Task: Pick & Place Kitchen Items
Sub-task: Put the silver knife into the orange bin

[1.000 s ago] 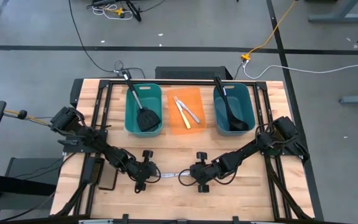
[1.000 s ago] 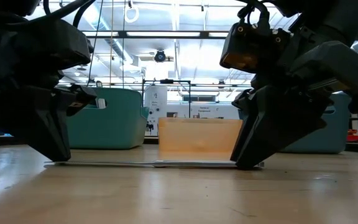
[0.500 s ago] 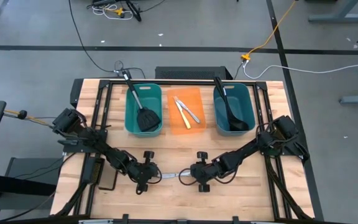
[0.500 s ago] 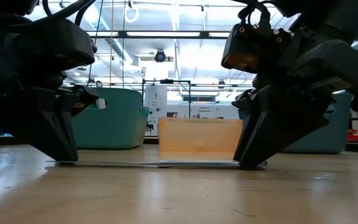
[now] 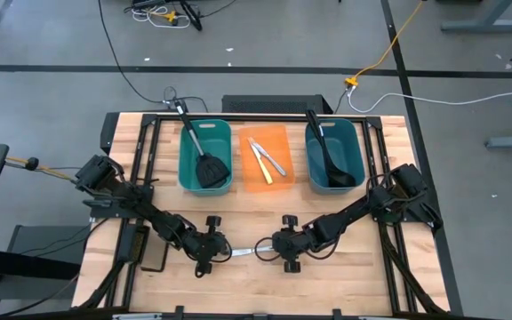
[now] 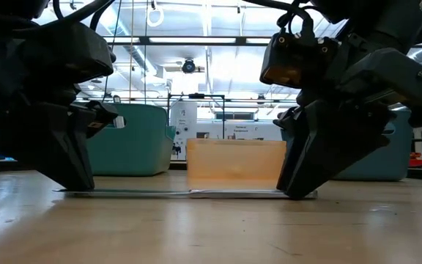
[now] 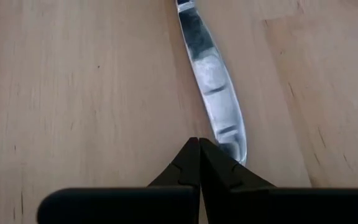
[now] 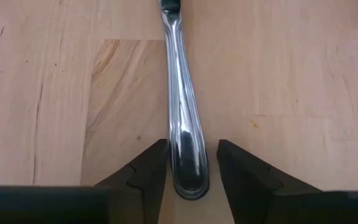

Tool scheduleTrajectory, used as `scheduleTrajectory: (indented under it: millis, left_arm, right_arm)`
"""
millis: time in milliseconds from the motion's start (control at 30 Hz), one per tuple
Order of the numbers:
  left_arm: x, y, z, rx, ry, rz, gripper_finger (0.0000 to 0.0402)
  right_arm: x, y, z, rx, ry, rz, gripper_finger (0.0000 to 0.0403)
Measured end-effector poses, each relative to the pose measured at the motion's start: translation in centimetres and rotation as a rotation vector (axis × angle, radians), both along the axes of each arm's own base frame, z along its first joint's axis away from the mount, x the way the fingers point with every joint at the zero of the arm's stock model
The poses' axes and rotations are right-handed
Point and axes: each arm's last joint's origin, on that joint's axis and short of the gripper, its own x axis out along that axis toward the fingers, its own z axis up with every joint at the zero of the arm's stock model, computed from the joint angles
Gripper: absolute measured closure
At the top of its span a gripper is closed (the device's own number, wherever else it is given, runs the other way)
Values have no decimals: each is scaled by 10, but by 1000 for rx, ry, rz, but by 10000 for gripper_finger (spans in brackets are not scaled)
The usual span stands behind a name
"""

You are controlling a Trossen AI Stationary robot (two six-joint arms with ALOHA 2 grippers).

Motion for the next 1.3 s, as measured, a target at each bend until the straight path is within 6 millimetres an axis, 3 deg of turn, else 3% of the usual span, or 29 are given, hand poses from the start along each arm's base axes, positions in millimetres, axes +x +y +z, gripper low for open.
scheduleTrajectory:
  millis: [333,867,1300]
  left_arm:
    - [0,0,0,50,-31,-2,399]
    - [1,-8,17,136,-184,-66,399]
    - [2,-19,22,38,-221,-145,398]
  right_arm:
    - [0,0,0,7,-1,-14,243]
    - [-1,-1,1,32,38,19,237]
    - [-2,-3,0,37,65,55,210]
